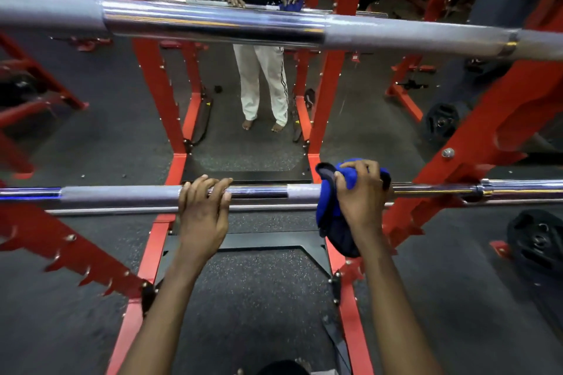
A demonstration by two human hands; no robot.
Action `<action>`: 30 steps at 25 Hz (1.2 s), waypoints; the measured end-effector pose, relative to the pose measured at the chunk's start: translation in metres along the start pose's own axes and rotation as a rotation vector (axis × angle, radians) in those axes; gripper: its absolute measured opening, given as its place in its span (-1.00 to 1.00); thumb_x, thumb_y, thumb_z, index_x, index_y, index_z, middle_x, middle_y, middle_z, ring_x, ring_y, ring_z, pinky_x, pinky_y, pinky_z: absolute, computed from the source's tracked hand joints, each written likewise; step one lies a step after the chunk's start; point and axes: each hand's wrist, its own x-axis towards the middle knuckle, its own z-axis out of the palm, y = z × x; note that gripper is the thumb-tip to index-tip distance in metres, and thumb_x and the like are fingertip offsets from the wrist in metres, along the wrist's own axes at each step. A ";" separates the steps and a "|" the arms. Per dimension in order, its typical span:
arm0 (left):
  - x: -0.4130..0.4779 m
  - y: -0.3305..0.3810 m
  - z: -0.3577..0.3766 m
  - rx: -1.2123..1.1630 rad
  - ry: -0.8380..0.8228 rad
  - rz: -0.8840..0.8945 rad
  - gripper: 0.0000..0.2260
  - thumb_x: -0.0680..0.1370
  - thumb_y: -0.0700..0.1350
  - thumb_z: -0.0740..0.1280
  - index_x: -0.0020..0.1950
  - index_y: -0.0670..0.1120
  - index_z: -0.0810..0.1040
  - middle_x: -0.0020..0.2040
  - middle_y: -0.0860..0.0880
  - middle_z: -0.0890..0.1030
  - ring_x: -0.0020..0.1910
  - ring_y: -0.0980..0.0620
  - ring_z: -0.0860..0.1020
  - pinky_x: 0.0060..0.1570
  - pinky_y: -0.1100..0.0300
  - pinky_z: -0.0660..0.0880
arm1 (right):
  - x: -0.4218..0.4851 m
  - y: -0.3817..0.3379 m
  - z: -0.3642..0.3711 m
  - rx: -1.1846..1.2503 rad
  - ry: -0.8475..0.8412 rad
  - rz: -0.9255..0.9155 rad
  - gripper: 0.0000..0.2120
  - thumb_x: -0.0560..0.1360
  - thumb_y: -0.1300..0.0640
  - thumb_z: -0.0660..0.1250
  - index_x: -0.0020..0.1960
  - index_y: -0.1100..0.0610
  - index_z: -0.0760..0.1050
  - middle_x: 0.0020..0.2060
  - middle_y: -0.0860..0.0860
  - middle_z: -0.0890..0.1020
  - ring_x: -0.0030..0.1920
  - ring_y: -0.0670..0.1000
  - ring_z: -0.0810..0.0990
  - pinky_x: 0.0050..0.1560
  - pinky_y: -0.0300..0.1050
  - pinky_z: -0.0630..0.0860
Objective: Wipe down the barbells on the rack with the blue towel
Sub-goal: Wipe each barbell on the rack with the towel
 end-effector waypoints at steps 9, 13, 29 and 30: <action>0.001 -0.009 -0.001 -0.037 -0.044 0.056 -0.67 0.67 0.00 0.14 0.36 -0.03 0.54 0.24 -0.08 0.51 0.37 -0.15 0.41 0.50 -0.10 0.12 | 0.006 0.012 -0.038 0.136 -0.144 0.145 -0.51 0.43 0.21 0.56 0.27 0.25 0.45 0.28 0.24 0.40 0.34 0.21 0.43 0.39 -0.13 0.27; 0.001 -0.006 0.000 -0.031 -0.032 0.051 -0.67 0.66 0.00 0.13 0.34 -0.06 0.55 0.22 -0.11 0.51 0.36 -0.17 0.41 0.49 -0.11 0.12 | 0.001 0.012 -0.045 0.037 -0.116 0.231 -0.58 0.39 -0.05 0.60 0.09 0.19 0.62 0.15 0.20 0.52 0.23 0.20 0.54 0.31 -0.10 0.37; 0.003 -0.007 0.002 -0.003 -0.059 0.039 -0.64 0.66 0.02 0.09 0.33 -0.04 0.54 0.22 -0.11 0.51 0.37 -0.14 0.39 0.50 0.01 -0.01 | 0.038 0.014 -0.060 -0.066 -0.152 0.074 -0.76 0.37 0.27 0.56 -0.04 0.13 0.56 -0.11 0.08 0.53 -0.17 0.03 0.51 -0.07 -0.16 0.41; 0.003 -0.007 0.002 -0.002 -0.054 0.038 -0.64 0.66 0.02 0.09 0.33 -0.04 0.54 0.22 -0.11 0.51 0.37 -0.14 0.39 0.50 0.02 -0.01 | 0.033 0.014 -0.053 -0.061 -0.151 0.069 -0.87 0.43 0.25 0.50 -0.05 0.13 0.62 -0.11 0.10 0.56 -0.14 0.07 0.55 0.01 -0.10 0.47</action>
